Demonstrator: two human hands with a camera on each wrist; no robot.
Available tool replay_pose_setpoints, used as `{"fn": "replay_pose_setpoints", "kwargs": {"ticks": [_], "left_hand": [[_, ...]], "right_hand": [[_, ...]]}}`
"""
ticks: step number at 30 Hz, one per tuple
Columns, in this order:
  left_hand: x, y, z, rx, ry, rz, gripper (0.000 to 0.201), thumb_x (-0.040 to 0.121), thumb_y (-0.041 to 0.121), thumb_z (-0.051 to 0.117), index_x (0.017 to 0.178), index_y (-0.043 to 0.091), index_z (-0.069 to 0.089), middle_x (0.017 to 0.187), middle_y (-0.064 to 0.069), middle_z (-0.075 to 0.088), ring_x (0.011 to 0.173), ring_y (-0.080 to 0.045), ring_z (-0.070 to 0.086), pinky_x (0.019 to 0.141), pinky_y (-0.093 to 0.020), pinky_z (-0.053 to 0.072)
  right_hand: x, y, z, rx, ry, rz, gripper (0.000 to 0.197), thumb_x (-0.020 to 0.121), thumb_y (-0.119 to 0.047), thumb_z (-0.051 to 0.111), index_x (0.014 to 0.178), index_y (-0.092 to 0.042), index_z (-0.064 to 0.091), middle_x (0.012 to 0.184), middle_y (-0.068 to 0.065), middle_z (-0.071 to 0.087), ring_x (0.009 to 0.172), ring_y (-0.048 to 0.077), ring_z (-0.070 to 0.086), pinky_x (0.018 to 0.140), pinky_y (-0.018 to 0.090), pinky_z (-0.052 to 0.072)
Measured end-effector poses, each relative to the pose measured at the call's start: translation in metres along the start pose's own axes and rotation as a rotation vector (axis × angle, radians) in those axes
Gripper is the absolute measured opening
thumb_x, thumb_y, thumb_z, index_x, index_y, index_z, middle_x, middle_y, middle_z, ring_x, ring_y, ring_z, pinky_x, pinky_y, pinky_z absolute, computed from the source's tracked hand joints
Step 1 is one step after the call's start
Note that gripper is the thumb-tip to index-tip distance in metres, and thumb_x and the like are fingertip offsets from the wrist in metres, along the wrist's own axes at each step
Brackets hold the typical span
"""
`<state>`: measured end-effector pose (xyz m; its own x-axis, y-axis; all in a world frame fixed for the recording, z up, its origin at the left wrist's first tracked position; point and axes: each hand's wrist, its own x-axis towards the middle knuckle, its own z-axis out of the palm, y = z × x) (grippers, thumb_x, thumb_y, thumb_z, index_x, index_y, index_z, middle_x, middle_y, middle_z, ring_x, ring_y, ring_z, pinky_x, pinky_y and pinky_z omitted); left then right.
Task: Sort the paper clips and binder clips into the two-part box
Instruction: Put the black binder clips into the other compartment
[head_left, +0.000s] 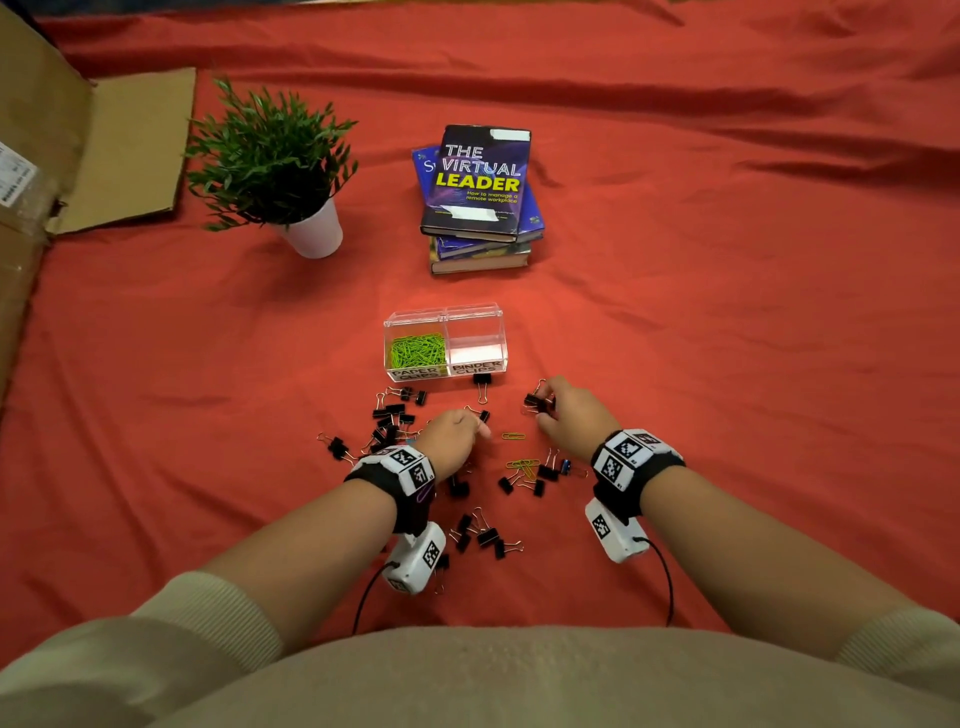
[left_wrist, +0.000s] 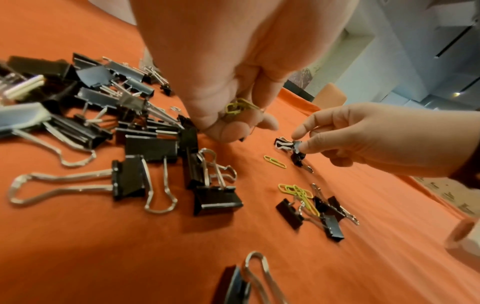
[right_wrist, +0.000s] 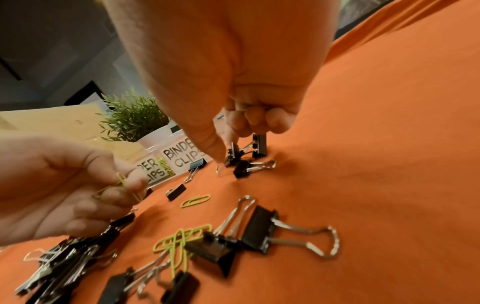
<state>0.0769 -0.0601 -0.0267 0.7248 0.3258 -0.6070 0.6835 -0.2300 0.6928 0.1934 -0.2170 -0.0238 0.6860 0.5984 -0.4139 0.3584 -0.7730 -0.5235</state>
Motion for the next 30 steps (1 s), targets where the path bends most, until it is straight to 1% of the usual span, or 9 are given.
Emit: {"fn": "replay_pose_setpoints", "kwargs": {"ticks": [4,8,10,14,16,19,23,26,30], "left_hand": [[-0.001,0.009,0.004,0.005,0.006,0.005,0.036,0.092,0.02,0.03,0.066,0.022,0.055,0.052,0.002,0.039,0.05,-0.017,0.038,0.054,-0.027,0.031],[-0.001,0.017,0.008,0.131,-0.011,0.088,0.031,0.095,0.011,0.032,0.076,0.018,0.056,0.061,0.006,0.045,0.06,-0.016,0.043,0.053,-0.026,0.029],[0.0,0.019,0.01,0.177,-0.018,0.12,0.027,0.097,0.013,0.034,0.08,0.016,0.055,0.065,0.003,0.046,0.064,-0.018,0.044,0.053,-0.026,0.03],[0.002,0.019,0.013,0.308,0.005,0.166,0.03,0.101,0.022,0.033,0.088,0.005,0.054,0.095,-0.015,0.049,0.091,-0.027,0.048,0.078,-0.029,0.032],[0.004,0.019,0.014,0.35,0.008,0.163,0.03,0.1,0.02,0.033,0.09,0.003,0.056,0.1,-0.02,0.056,0.095,-0.03,0.052,0.079,-0.032,0.036],[0.009,0.016,0.019,0.33,-0.007,0.144,0.025,0.098,0.014,0.033,0.093,0.009,0.058,0.102,-0.015,0.064,0.097,-0.031,0.058,0.081,-0.033,0.043],[0.013,0.016,0.027,0.471,-0.014,0.219,0.022,0.097,0.016,0.034,0.102,0.013,0.055,0.103,-0.008,0.063,0.096,-0.027,0.058,0.084,-0.035,0.045],[0.015,0.016,0.032,0.662,-0.019,0.315,0.015,0.095,0.022,0.045,0.105,0.014,0.053,0.109,-0.009,0.06,0.103,-0.028,0.056,0.087,-0.037,0.045],[0.019,0.014,0.035,0.795,-0.017,0.368,0.02,0.092,0.016,0.052,0.111,0.009,0.051,0.116,-0.012,0.056,0.112,-0.03,0.052,0.093,-0.039,0.042]], "right_hand": [[-0.01,-0.002,0.01,-0.102,-0.111,-0.091,0.014,0.082,-0.023,0.06,0.095,-0.018,0.057,0.095,0.003,0.064,0.09,0.023,0.061,0.074,0.033,0.049],[-0.021,-0.003,0.022,-0.21,-0.185,-0.151,0.02,0.083,-0.025,0.06,0.099,-0.014,0.058,0.107,0.007,0.061,0.099,0.025,0.058,0.082,0.036,0.048],[-0.024,-0.003,0.026,-0.24,-0.211,-0.153,0.019,0.085,-0.024,0.057,0.099,-0.011,0.057,0.108,0.009,0.06,0.1,0.027,0.057,0.082,0.037,0.048],[-0.028,-0.006,0.033,-0.218,-0.226,-0.095,0.008,0.086,-0.02,0.054,0.088,-0.012,0.054,0.104,0.013,0.06,0.096,0.03,0.058,0.08,0.038,0.049],[-0.03,-0.006,0.036,-0.181,-0.22,-0.065,0.009,0.084,-0.018,0.056,0.088,-0.01,0.056,0.101,0.013,0.062,0.093,0.03,0.06,0.078,0.038,0.049],[-0.032,-0.007,0.037,-0.137,-0.228,-0.064,0.008,0.083,-0.016,0.057,0.085,-0.008,0.057,0.092,0.013,0.064,0.088,0.03,0.061,0.074,0.036,0.048],[-0.031,0.0,0.025,0.047,-0.2,0.003,0.007,0.078,-0.013,0.064,0.076,-0.014,0.057,0.074,0.003,0.06,0.069,0.017,0.055,0.063,0.027,0.044],[-0.029,0.008,0.009,0.267,-0.189,0.097,0.015,0.076,-0.008,0.066,0.067,-0.017,0.057,0.064,-0.001,0.061,0.056,0.008,0.054,0.056,0.02,0.044],[-0.024,0.014,-0.013,0.605,-0.186,0.211,0.014,0.08,0.0,0.063,0.077,-0.014,0.062,0.064,0.003,0.063,0.046,0.004,0.052,0.048,0.02,0.042]]}}
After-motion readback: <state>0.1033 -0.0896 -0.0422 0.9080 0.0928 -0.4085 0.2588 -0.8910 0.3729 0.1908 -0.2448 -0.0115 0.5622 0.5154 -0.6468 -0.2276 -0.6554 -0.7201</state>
